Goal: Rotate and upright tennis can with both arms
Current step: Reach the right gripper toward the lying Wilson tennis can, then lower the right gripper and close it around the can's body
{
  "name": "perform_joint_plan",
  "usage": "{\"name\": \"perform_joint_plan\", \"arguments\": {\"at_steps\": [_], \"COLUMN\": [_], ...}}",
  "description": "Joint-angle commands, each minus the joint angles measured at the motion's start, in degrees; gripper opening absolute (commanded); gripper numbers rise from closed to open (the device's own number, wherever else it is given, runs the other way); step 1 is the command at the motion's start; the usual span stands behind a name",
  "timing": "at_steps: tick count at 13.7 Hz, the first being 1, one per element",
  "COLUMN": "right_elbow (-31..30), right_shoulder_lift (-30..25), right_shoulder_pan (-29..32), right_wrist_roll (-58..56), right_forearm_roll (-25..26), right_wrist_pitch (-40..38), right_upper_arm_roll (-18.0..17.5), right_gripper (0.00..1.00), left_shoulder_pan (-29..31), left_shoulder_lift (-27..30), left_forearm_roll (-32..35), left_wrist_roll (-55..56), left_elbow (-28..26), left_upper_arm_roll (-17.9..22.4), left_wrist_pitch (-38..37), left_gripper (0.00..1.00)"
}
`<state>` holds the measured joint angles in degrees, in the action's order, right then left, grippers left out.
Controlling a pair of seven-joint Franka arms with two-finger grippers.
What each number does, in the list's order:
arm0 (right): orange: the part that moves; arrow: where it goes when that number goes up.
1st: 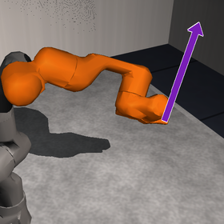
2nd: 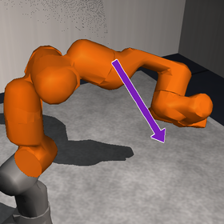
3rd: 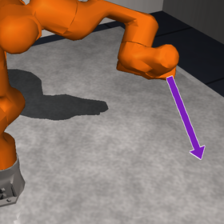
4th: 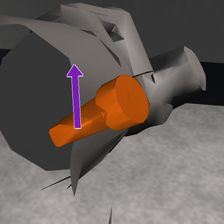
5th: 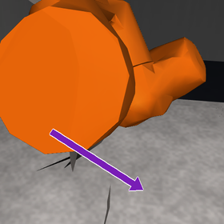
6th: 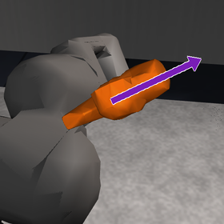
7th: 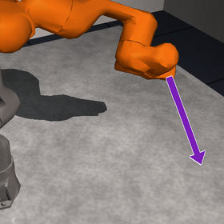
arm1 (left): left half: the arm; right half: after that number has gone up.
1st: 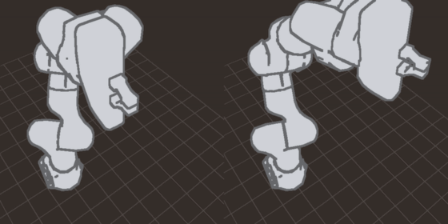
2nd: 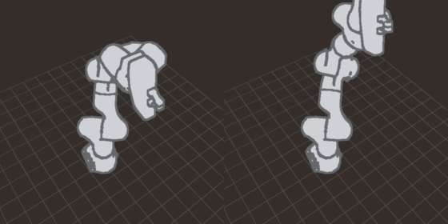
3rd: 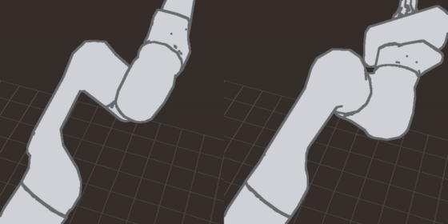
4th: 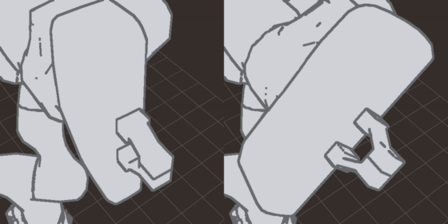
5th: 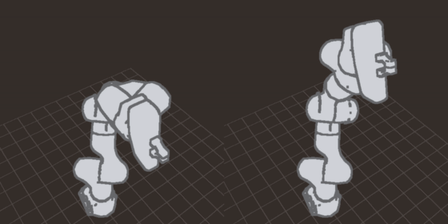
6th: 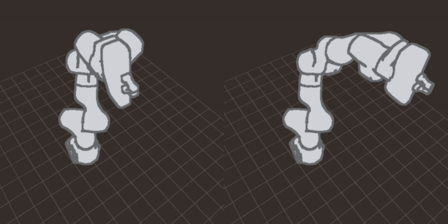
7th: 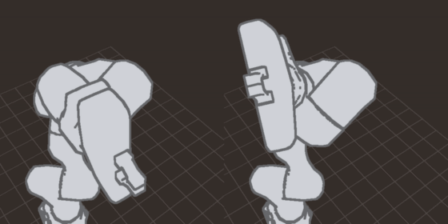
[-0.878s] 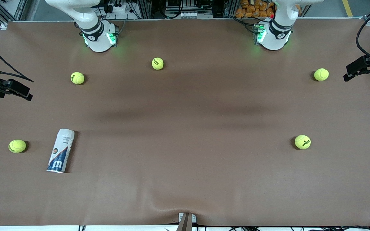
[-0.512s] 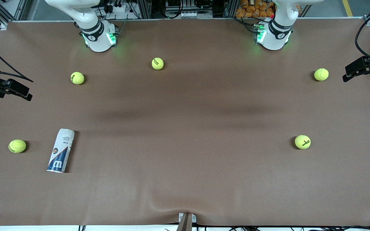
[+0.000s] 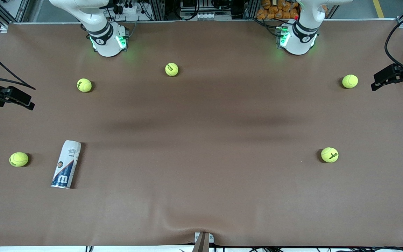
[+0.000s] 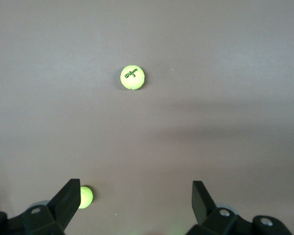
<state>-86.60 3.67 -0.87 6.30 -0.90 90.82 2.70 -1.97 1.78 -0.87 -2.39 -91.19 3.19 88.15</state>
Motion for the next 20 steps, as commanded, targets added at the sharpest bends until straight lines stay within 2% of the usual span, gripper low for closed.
{"name": "perform_joint_plan", "arguments": {"at_steps": [1, 3, 6, 12, 16, 20], "right_elbow": [0.5, 0.5, 1.3, 1.8, 1.9, 1.9], "right_shoulder_lift": [1.1, 1.9, 9.7, 19.2, 25.1, 28.3], "right_shoulder_pan": [1.0, 2.4, 1.9, 2.2, 6.5, 8.6], "right_wrist_roll": [0.6, 0.5, 0.5, -0.1, -2.4, -7.5], "right_forearm_roll": [-0.1, -0.3, 0.5, 0.4, 0.7, 0.3], "right_wrist_pitch": [-0.4, -0.3, 0.0, 2.0, 10.8, 18.7], "right_upper_arm_roll": [-0.4, -0.5, -0.5, -0.7, -0.6, -0.5], "right_gripper": [1.0, 1.0, 1.0, 1.0, 1.0, 1.0], "left_shoulder_pan": [-0.1, 0.0, 0.5, 0.2, 0.3, 0.4], "left_shoulder_lift": [-0.1, -0.3, -0.5, -0.6, -0.8, -0.8], "left_forearm_roll": [0.6, 0.7, 0.6, 0.7, 0.6, 0.6], "left_wrist_roll": [0.5, 0.4, 0.2, 0.4, 0.4, -0.1], "left_elbow": [0.5, 0.6, 0.4, 0.5, 0.6, 0.7], "left_upper_arm_roll": [-0.4, -0.4, -0.3, -0.4, -0.4, -0.3], "left_wrist_pitch": [-0.2, -0.2, -0.2, -0.3, -0.3, -0.3], "left_gripper": [1.0, 1.0, 1.0, 1.0, 1.0, 1.0]}}
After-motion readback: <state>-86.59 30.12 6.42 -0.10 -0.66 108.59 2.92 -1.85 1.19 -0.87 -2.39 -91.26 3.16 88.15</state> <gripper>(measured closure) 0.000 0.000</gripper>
